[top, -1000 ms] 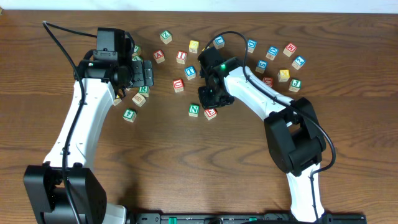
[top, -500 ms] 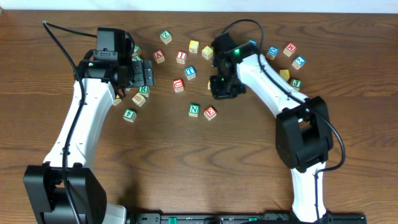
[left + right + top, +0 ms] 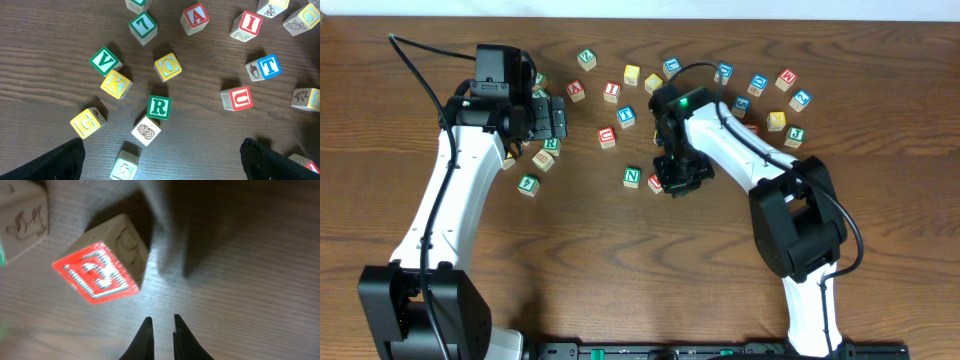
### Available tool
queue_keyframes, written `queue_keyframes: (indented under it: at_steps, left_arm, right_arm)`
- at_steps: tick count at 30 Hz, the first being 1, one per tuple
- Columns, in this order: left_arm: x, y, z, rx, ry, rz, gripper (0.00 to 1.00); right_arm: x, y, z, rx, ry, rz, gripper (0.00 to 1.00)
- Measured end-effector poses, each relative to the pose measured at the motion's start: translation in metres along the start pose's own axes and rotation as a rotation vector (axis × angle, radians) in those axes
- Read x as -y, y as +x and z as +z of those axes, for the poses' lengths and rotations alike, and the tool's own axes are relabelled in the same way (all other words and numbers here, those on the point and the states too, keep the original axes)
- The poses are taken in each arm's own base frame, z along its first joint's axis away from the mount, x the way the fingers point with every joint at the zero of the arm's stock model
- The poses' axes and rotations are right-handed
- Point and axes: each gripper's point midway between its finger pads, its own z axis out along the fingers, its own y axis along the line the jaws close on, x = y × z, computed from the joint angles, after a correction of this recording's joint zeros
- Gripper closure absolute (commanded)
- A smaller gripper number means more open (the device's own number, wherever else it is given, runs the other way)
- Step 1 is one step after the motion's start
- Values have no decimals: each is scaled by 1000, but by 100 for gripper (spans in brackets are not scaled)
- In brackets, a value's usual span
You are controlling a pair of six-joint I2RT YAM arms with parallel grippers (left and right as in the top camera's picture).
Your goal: Spell out NEURIPS
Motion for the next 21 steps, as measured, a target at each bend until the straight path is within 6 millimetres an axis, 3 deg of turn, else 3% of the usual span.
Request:
queue_keyframes:
  at_steps: [6,21]
  left_arm:
    - [0,0,0,0,0,0,2]
    - [0,0,0,0,0,0,2]
  right_arm:
    - [0,5,0,-17,6,-5,91]
    - [-25,-12,3,71,-13,-72,87]
